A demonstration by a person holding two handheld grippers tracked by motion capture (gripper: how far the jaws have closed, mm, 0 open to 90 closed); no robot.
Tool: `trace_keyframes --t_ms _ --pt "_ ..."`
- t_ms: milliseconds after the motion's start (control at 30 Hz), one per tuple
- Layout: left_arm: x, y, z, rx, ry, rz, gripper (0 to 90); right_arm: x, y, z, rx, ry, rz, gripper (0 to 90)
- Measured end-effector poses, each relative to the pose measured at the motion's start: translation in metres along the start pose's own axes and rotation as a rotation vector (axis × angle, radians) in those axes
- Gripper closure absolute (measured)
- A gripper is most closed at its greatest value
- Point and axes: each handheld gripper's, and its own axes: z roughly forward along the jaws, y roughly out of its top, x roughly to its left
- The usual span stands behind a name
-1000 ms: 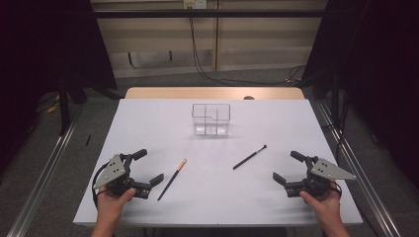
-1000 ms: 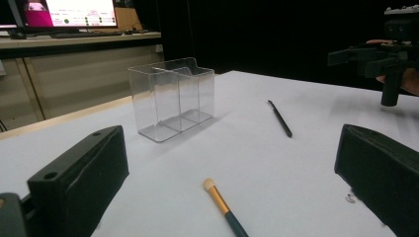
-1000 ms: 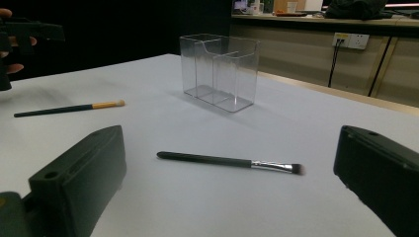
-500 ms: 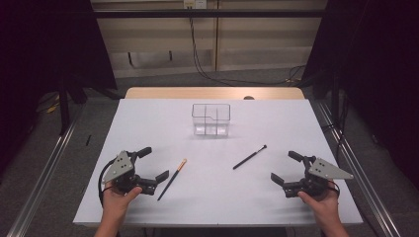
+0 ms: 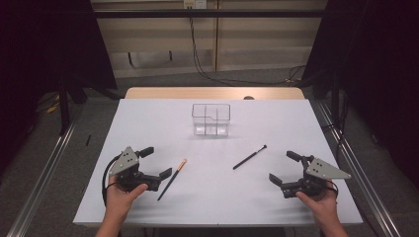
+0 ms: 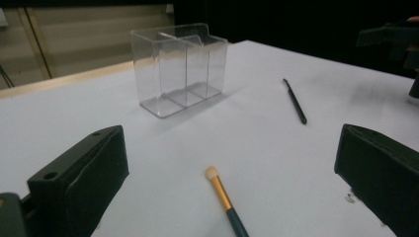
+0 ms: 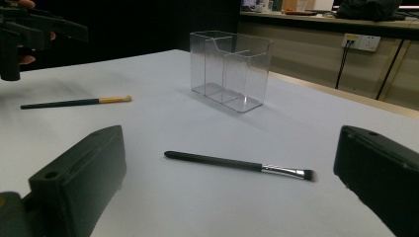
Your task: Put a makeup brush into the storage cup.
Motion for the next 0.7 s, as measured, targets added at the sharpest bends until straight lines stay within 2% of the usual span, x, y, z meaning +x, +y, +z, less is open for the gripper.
trace_keyframes --t_ms 33,133,233,267,300,333,500,567,700 --pt "0.0 0.0 0.0 0.0 0.0 0.0 0.0 0.0 0.0 0.0 0.0 -0.002 0.0 0.0" --pt "-0.002 0.003 0.003 0.043 -0.001 0.004 0.0 -0.001 0.0 -0.001 0.001 -0.002 0.0 0.0" --pt "-0.002 0.004 0.006 0.093 -0.012 -0.002 0.0 -0.001 -0.001 -0.001 0.0 -0.002 0.011 0.0" --pt "-0.002 0.005 0.008 0.132 -0.011 -0.006 0.0 -0.001 -0.002 0.0 0.007 -0.003 0.013 0.0" --pt "-0.002 0.005 0.008 0.132 -0.011 -0.006 0.0 -0.001 -0.002 0.0 0.008 -0.002 0.009 0.0" --pt "-0.002 0.005 0.009 0.158 -0.014 -0.021 0.0 -0.001 -0.001 0.0 0.006 -0.001 0.009 0.0" --pt "-0.001 0.008 0.011 0.212 -0.011 -0.028 0.0 0.0 -0.001 0.0 0.009 0.0 0.006 0.0" --pt "-0.001 0.01 0.013 0.239 0.001 -0.039 0.0 -0.001 -0.001 0.0 0.008 0.001 0.007 0.0" --pt "-0.002 0.011 0.018 0.293 -0.005 -0.065 0.0 -0.001 -0.001 0.0 0.005 0.0 0.011 0.0"
